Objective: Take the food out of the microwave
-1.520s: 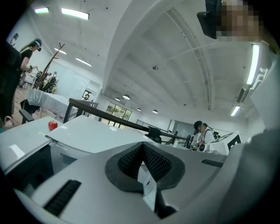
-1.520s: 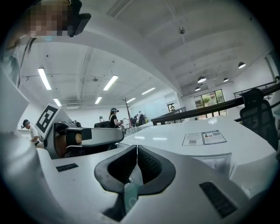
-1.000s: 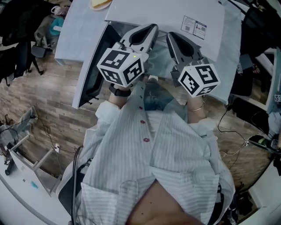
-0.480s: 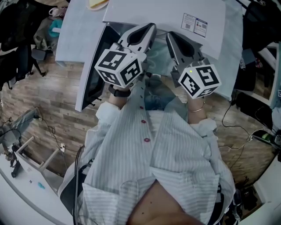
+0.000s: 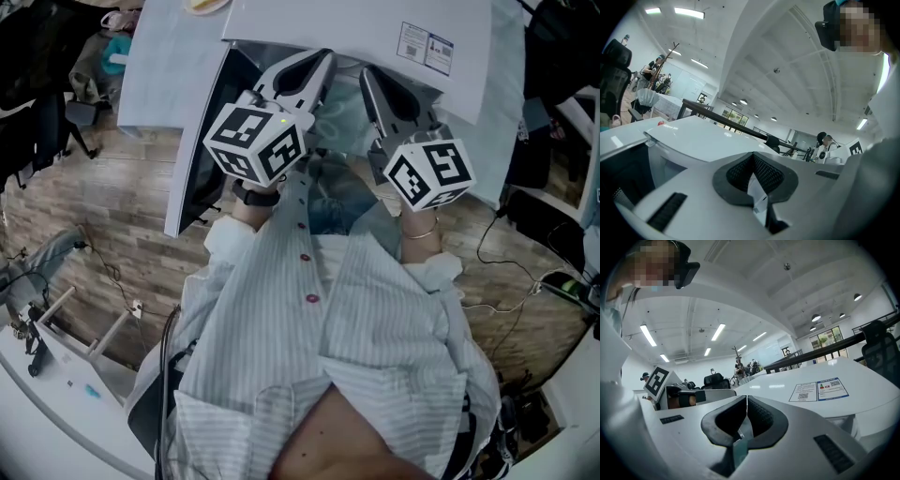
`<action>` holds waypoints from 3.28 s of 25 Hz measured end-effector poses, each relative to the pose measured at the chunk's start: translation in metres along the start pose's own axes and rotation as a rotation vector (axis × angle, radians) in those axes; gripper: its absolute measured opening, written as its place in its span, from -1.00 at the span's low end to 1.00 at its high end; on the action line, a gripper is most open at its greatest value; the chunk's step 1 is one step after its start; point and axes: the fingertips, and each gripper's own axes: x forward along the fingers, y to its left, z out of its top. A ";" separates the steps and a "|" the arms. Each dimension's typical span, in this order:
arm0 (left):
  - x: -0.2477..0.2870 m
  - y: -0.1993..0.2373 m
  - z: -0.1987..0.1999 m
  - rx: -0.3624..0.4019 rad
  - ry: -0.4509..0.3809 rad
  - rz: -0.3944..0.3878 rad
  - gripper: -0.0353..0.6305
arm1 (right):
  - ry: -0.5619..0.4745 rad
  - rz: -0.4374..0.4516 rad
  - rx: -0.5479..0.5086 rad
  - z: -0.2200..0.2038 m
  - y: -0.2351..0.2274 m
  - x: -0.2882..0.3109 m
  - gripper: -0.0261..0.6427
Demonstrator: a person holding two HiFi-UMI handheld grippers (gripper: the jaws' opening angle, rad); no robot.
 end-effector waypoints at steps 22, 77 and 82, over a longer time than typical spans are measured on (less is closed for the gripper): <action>0.010 0.040 -0.082 -0.122 0.172 0.042 -0.87 | 0.133 -0.076 0.154 -0.080 -0.027 0.017 -0.83; 0.052 0.134 -0.149 -0.594 0.155 0.204 -0.53 | 0.192 -0.403 0.474 -0.174 -0.118 0.077 -0.40; 0.053 0.140 -0.154 -0.609 0.167 0.233 -0.50 | 0.192 -0.426 0.481 -0.173 -0.120 0.078 -0.40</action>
